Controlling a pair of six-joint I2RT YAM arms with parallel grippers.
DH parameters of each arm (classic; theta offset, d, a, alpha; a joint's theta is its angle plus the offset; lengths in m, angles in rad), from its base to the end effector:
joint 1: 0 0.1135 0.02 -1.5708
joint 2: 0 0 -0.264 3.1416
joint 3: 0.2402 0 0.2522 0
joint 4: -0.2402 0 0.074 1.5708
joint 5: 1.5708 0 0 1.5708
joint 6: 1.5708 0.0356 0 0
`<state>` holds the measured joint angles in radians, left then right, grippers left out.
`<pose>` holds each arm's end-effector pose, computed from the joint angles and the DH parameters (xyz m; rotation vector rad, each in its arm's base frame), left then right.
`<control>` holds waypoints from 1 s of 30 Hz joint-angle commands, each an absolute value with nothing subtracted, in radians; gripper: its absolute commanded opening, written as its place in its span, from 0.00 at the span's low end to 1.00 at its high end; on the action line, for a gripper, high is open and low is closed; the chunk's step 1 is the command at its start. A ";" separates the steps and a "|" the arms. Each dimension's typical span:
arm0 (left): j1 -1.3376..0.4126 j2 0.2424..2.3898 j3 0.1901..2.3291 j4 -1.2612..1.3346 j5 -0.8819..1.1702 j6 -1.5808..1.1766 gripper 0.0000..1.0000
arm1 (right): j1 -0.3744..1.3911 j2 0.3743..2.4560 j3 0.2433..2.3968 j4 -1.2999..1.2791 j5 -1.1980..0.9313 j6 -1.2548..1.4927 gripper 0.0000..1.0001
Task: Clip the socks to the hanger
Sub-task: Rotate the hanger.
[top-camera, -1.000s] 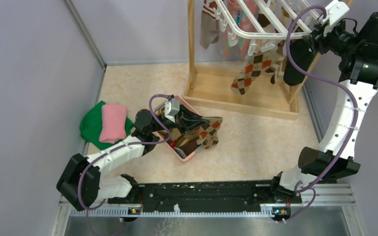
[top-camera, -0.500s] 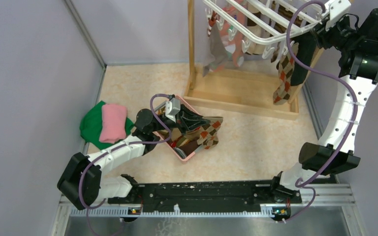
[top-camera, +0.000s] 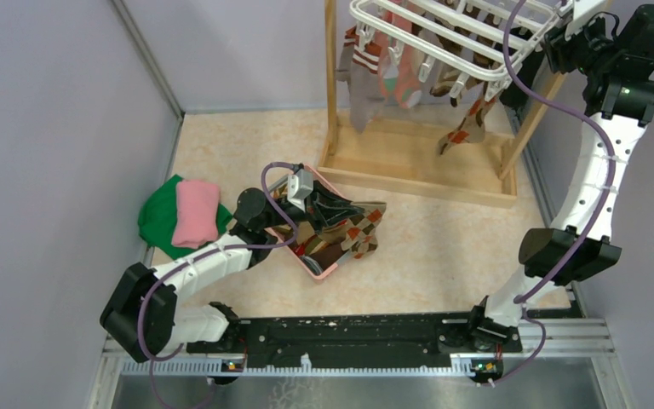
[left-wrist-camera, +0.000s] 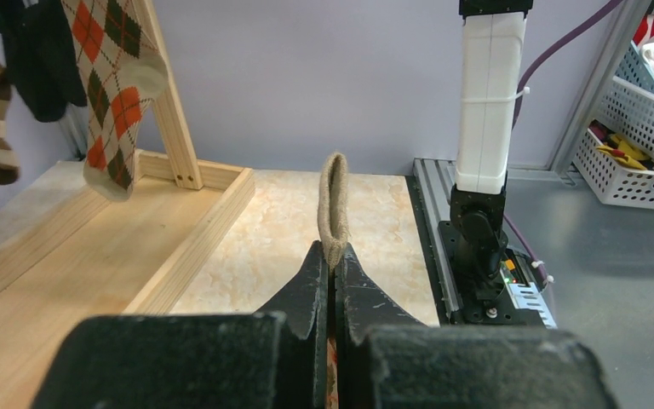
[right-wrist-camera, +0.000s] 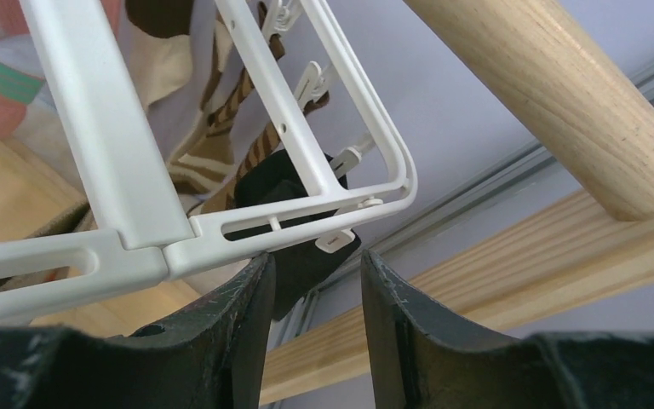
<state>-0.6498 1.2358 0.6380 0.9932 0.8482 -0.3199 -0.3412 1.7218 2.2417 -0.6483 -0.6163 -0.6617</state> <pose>0.1904 -0.1782 0.3121 0.9899 1.0403 -1.3065 0.3317 -0.0960 0.5351 -0.7054 1.5256 -0.2323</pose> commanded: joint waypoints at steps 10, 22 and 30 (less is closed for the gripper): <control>-0.648 1.252 0.687 1.051 0.871 -0.327 0.00 | -0.419 1.550 2.109 -0.485 -0.701 -0.546 0.44; -0.647 1.257 0.693 1.074 0.888 -0.348 0.00 | -0.480 1.435 2.069 -0.543 -0.819 -0.531 0.52; -0.647 1.299 0.722 1.118 0.913 -0.373 0.00 | -0.523 1.341 2.001 -0.689 -0.950 -0.574 0.62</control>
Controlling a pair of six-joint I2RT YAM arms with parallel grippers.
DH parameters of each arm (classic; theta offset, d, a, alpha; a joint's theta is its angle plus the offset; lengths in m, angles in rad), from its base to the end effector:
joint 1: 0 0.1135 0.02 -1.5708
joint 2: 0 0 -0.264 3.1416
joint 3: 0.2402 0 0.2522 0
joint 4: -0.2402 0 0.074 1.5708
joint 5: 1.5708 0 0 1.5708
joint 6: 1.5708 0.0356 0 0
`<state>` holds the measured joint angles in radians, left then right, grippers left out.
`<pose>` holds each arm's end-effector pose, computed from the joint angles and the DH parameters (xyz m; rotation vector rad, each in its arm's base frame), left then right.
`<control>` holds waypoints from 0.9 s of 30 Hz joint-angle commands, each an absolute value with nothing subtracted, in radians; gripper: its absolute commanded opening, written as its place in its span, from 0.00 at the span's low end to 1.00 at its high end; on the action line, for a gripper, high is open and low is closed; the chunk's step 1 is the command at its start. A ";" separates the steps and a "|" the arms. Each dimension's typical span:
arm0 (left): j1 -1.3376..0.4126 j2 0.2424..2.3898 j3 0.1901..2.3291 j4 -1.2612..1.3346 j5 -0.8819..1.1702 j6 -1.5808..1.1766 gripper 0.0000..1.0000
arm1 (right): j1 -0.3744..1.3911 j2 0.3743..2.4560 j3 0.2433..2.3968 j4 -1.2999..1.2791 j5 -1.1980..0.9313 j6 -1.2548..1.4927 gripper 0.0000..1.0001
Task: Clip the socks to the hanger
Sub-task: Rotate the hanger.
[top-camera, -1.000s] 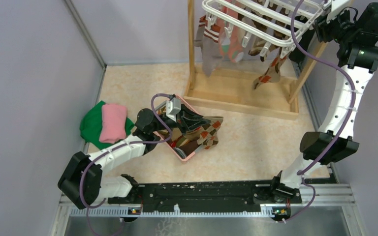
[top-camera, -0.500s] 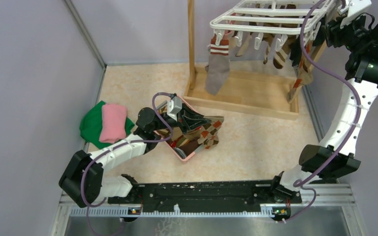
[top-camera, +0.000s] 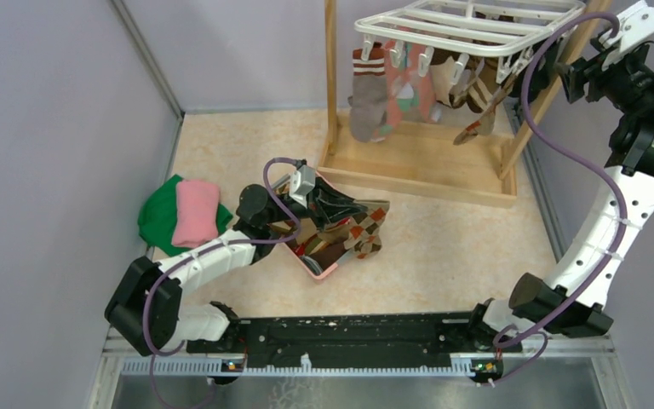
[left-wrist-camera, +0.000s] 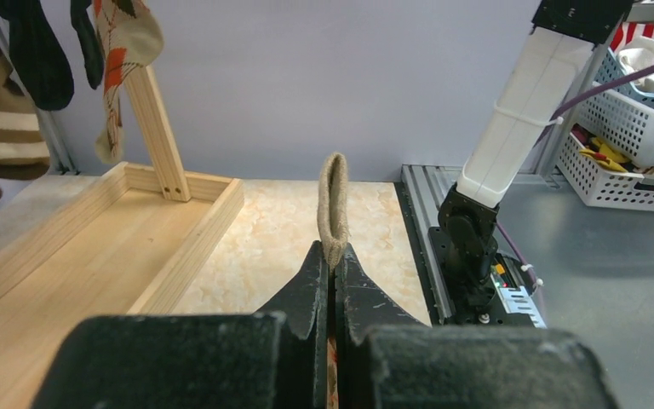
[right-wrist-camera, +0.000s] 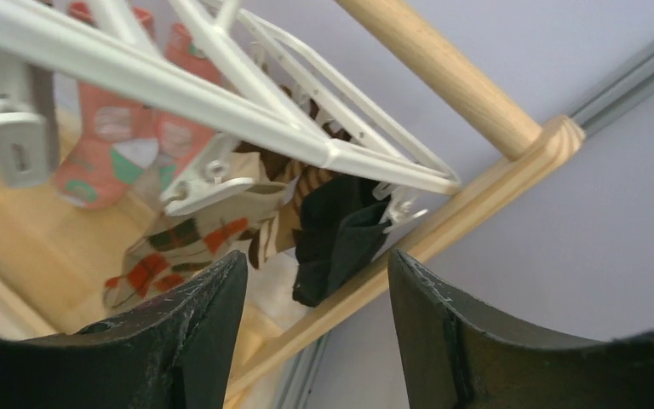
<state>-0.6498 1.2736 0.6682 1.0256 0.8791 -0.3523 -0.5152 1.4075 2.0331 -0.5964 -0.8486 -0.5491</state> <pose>0.1956 -0.1831 0.3153 1.0065 1.0253 -1.3413 0.2203 -0.0940 0.5689 -0.6794 1.3982 -0.1877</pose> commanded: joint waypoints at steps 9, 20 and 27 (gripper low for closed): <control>-0.648 1.363 0.780 1.158 0.933 -0.392 0.00 | -0.523 1.259 1.910 -0.904 -1.198 -0.641 0.64; -0.709 1.458 0.875 1.232 0.932 -0.443 0.00 | -0.513 1.162 1.656 -1.364 -1.452 -1.196 0.79; -0.783 1.514 0.955 1.204 0.811 -0.401 0.00 | -0.463 1.112 1.467 -1.503 -1.457 -1.500 0.86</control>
